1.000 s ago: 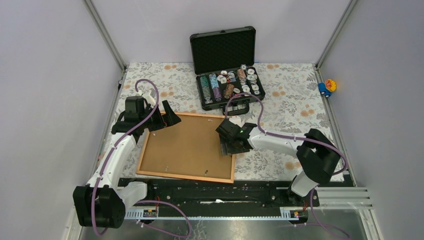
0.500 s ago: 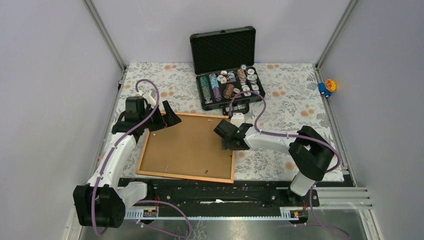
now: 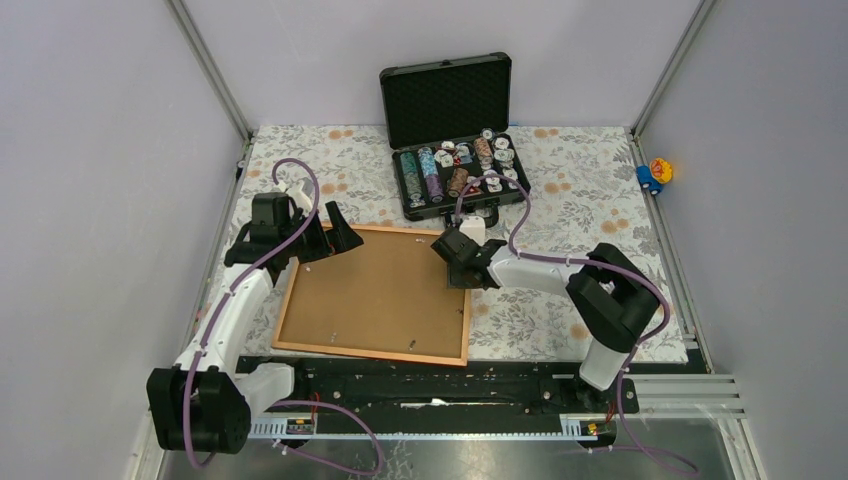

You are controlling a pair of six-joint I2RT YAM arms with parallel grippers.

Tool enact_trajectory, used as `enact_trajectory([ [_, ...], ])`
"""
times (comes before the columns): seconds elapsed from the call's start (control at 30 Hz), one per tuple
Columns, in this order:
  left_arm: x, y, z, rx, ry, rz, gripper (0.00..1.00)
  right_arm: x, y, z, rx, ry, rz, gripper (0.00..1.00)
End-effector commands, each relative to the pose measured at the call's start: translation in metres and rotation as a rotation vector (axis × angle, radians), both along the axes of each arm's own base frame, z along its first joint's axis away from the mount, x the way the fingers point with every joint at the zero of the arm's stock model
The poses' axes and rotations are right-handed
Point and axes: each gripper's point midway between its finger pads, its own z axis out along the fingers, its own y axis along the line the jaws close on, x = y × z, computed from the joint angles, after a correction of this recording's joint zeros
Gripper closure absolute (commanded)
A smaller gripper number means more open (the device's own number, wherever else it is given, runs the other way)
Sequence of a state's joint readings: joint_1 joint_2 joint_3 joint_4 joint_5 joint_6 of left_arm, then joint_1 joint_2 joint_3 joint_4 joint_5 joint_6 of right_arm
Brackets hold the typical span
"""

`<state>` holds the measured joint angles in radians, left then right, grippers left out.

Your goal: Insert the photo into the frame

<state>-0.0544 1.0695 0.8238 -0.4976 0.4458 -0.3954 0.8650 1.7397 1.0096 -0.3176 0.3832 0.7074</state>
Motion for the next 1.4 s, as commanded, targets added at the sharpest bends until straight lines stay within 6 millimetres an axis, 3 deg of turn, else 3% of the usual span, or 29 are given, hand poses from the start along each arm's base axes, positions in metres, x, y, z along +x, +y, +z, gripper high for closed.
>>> enact_trajectory([
  [0.0,0.008,-0.004,0.006,-0.010,-0.051,-0.029,0.01,0.000,0.001,-0.023,-0.027,0.037,0.014,0.58],
  [0.17,0.008,-0.004,0.006,-0.009,-0.051,-0.026,0.01,0.000,0.001,-0.012,0.011,0.015,-0.019,0.77],
  [0.4,0.010,-0.003,0.007,-0.020,-0.065,-0.024,0.01,0.010,-0.003,0.042,0.071,-0.114,-0.017,1.00],
  [0.7,0.011,-0.004,0.009,-0.027,-0.080,-0.024,0.01,0.036,-0.006,0.095,0.007,-0.289,0.087,1.00],
  [0.9,0.012,-0.007,0.007,-0.043,-0.077,-0.038,0.01,0.043,-0.001,0.113,-0.024,-0.356,0.224,1.00],
  [1.07,0.013,-0.008,0.002,-0.050,-0.058,-0.037,0.01,0.056,-0.010,0.130,-0.051,-0.432,0.258,1.00],
  [1.2,0.014,-0.008,-0.002,-0.050,-0.044,-0.035,0.01,0.063,-0.007,0.133,-0.015,-0.447,0.298,1.00],
  [1.37,0.011,-0.016,-0.009,-0.088,-0.009,-0.056,0.01,0.070,-0.017,0.120,-0.004,-0.424,0.284,1.00],
])
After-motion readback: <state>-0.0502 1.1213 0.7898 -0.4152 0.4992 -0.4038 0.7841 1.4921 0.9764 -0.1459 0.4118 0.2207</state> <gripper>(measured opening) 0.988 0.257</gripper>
